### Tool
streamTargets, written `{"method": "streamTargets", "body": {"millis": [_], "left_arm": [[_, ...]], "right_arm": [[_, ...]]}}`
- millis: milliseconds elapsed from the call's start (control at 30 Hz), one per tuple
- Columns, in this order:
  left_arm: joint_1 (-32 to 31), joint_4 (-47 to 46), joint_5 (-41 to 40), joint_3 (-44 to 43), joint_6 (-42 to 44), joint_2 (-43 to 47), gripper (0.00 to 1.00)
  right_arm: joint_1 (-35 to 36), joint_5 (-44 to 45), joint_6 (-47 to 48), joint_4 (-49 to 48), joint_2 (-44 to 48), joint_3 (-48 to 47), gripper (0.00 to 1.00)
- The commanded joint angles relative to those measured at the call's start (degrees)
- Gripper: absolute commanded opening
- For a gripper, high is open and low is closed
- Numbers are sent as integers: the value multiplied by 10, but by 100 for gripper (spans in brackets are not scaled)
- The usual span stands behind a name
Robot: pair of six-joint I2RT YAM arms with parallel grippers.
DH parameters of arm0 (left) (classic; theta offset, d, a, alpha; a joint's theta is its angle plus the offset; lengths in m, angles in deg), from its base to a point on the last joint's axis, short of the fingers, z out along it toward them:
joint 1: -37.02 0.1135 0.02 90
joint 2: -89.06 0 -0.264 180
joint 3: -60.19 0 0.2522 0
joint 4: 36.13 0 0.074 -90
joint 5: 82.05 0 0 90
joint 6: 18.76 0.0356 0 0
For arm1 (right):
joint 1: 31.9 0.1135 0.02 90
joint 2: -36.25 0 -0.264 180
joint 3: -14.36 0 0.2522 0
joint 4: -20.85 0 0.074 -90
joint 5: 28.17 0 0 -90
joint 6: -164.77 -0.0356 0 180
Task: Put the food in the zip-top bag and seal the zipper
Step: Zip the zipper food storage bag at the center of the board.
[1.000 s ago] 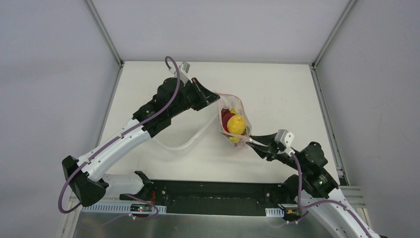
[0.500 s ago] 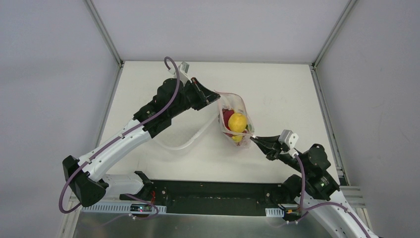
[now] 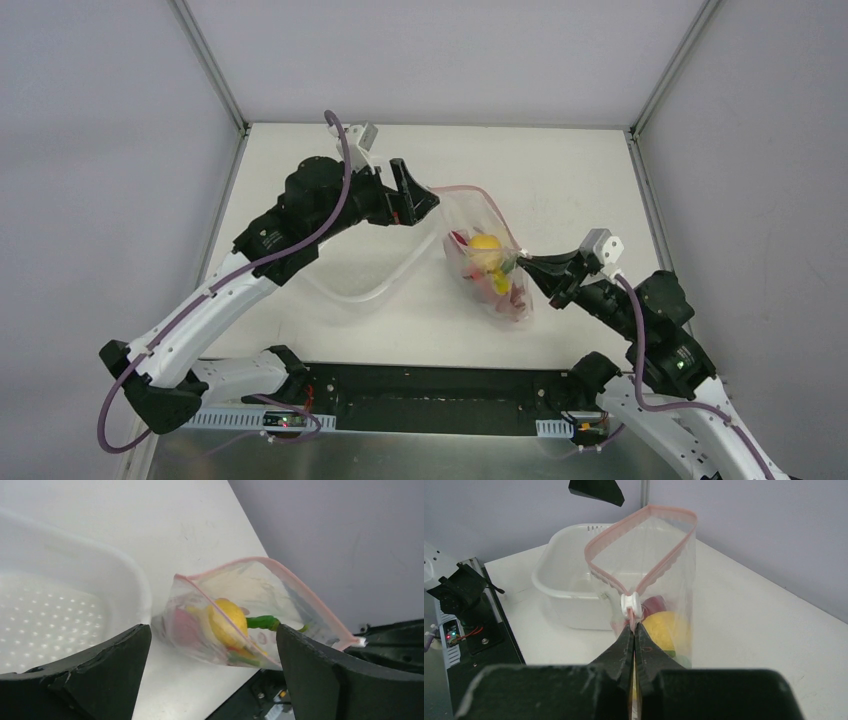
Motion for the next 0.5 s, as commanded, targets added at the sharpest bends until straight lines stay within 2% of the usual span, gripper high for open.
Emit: {"method": "streamTargets", "body": {"millis": [0, 200, 333, 467], "left_arm": [[6, 79, 58, -73, 199, 30, 99], [6, 128, 210, -192, 326, -8, 99], [4, 133, 337, -267, 349, -71, 99], [-21, 128, 381, -296, 391, -113, 99]], "right_arm": [[1, -34, -8, 27, -34, -75, 0], [0, -148, -11, 79, -125, -162, 0], [0, -206, -6, 97, -163, -202, 0], [0, -257, 11, 124, -196, -240, 0]]}}
